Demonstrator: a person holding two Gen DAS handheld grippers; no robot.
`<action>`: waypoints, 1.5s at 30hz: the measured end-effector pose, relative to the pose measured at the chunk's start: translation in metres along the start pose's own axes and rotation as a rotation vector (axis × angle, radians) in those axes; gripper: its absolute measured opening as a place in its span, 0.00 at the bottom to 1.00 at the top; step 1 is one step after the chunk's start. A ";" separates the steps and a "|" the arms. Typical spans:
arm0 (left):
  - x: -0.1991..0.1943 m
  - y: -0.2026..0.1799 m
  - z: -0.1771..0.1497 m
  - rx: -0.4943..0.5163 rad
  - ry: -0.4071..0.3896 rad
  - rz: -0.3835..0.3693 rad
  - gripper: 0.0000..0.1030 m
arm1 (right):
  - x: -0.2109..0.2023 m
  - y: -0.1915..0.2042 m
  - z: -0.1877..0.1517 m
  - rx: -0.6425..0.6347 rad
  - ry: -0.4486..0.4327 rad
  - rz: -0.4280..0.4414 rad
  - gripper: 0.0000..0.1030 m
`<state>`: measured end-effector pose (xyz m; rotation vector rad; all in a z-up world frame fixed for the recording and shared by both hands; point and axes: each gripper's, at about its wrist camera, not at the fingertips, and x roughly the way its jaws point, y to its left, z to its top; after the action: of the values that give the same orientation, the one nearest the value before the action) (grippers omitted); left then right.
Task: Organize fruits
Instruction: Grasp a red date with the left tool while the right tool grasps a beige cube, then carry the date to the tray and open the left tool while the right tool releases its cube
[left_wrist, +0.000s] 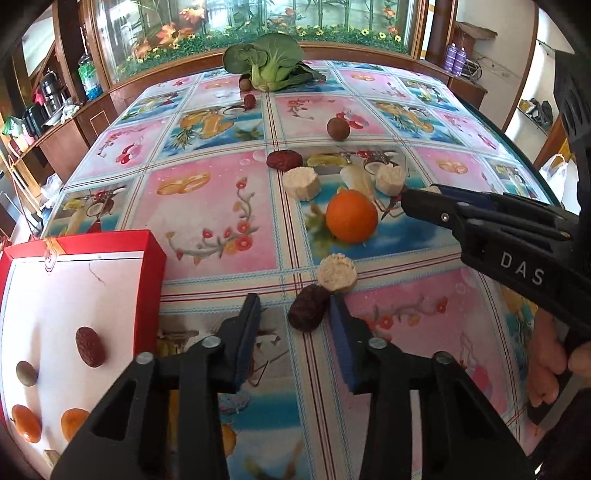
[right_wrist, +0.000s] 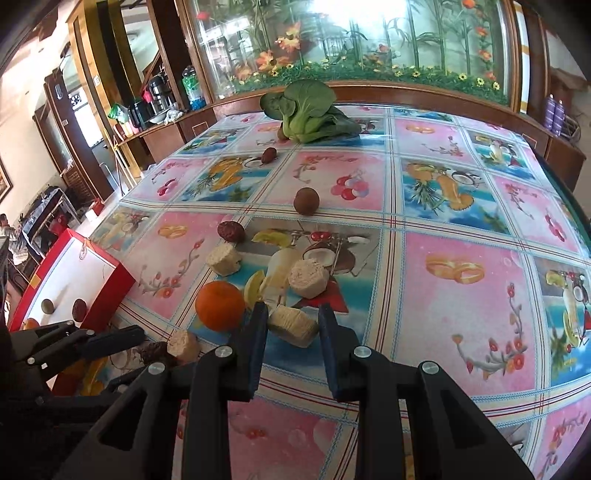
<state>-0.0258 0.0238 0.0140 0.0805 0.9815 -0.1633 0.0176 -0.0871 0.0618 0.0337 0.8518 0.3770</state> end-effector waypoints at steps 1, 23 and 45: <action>0.000 -0.001 0.000 0.003 -0.004 -0.001 0.27 | -0.001 0.000 0.000 0.002 -0.003 0.000 0.26; -0.107 0.063 -0.030 -0.106 -0.291 0.212 0.22 | -0.035 0.038 -0.009 0.100 -0.152 0.188 0.26; -0.136 0.183 -0.100 -0.323 -0.311 0.364 0.22 | -0.016 0.213 -0.047 -0.132 -0.048 0.403 0.26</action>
<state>-0.1497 0.2316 0.0706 -0.0624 0.6588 0.3102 -0.0929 0.1002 0.0805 0.0927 0.7690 0.8072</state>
